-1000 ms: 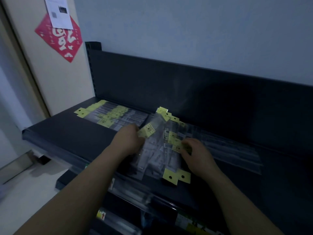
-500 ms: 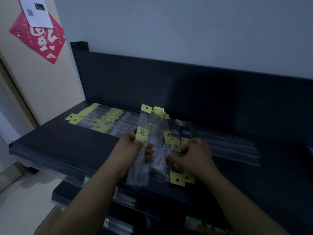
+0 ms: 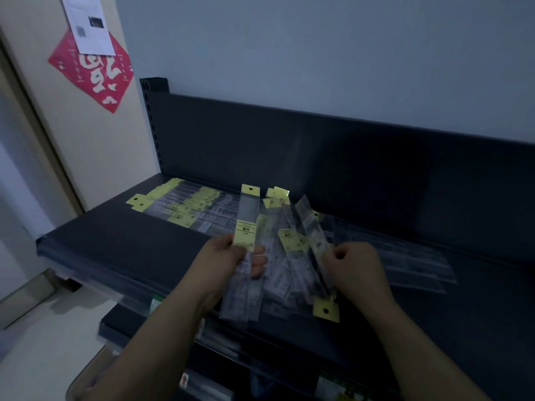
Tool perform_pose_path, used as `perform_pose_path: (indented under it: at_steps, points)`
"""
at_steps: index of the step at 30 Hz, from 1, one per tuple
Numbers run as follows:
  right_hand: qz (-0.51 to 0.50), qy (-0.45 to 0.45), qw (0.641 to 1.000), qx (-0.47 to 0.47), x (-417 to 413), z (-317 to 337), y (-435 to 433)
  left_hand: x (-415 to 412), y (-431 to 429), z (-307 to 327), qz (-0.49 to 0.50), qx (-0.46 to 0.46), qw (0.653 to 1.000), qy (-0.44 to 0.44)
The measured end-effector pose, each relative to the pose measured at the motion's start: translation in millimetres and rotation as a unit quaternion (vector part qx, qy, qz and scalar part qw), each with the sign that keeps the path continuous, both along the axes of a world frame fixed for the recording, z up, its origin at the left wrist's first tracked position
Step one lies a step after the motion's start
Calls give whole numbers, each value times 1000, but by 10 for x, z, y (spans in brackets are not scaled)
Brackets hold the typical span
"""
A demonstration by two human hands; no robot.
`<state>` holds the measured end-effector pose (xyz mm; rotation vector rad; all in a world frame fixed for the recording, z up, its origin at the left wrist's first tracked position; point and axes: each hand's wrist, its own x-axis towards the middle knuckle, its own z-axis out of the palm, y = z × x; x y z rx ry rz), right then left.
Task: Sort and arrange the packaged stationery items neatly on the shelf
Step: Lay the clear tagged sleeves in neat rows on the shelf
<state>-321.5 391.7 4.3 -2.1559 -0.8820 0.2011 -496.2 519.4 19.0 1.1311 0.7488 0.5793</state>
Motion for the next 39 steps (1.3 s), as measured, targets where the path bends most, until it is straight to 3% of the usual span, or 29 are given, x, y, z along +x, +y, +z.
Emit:
perform_pose_path:
  at_steps: [4, 7, 13, 16, 19, 21, 24, 26, 28, 31, 33, 36, 39]
  points:
    - [-17, -13, 998, 62, 180, 179, -125, -72, 54, 84, 8, -31, 999, 1]
    - [35, -33, 997, 67, 209, 351, -212, -112, 70, 146, -4, -78, 997, 3]
    - [161, -170, 960, 156, 239, 336, -76, -153, 39, 226, -177, -148, 973, -15]
    - [220, -203, 939, 168, 192, 289, 76, -129, -73, 210, -233, -135, 963, -5]
    - [238, -202, 933, 178, 96, 195, 227, -73, -208, 191, -186, -87, 979, 6]
    - [200, -162, 952, 167, 55, 144, 269, -48, -255, 154, -135, -47, 990, 4]
    - [101, -70, 992, 35, 34, 133, 225, -92, -234, 120, -38, -23, 999, -6]
    - [91, -65, 991, -80, -23, 118, 206, -123, -186, 90, -10, -57, 997, -43]
    - [107, -65, 985, -120, -94, 103, 219, -121, -173, 43, 5, -89, 994, -67]
    - [123, -5, 987, -105, -133, 116, 225, -93, -202, -6, 14, -96, 994, -58]
    - [114, 81, 987, -81, -105, 118, 208, -78, -211, -12, 14, -98, 994, -55]
    - [102, 219, 968, -65, -11, 105, 118, -72, -204, -12, 22, -106, 993, -52]
    - [107, 282, 953, -6, 113, 176, 4, -63, -203, -10, 28, -109, 992, -55]
